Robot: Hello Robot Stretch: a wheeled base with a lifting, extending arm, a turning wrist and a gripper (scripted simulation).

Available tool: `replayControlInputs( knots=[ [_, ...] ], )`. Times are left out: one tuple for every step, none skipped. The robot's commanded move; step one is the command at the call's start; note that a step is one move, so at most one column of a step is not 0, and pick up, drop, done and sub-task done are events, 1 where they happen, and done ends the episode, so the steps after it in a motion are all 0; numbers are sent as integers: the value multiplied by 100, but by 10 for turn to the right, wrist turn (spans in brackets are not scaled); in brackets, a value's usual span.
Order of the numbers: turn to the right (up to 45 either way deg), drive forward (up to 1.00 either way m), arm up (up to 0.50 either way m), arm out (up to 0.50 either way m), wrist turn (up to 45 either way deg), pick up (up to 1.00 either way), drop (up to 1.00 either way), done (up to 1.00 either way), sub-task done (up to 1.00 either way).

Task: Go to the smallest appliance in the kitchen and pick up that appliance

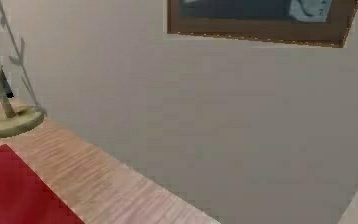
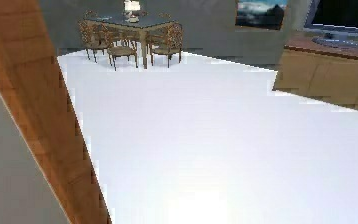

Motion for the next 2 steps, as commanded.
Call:
replayControlInputs(
  knots=[
    [0, 55, 0, 0, 0, 0, 0, 0, 0],
    [-450, 0, 0, 0, 0, 0, 0, 0, 0]
  ],
)
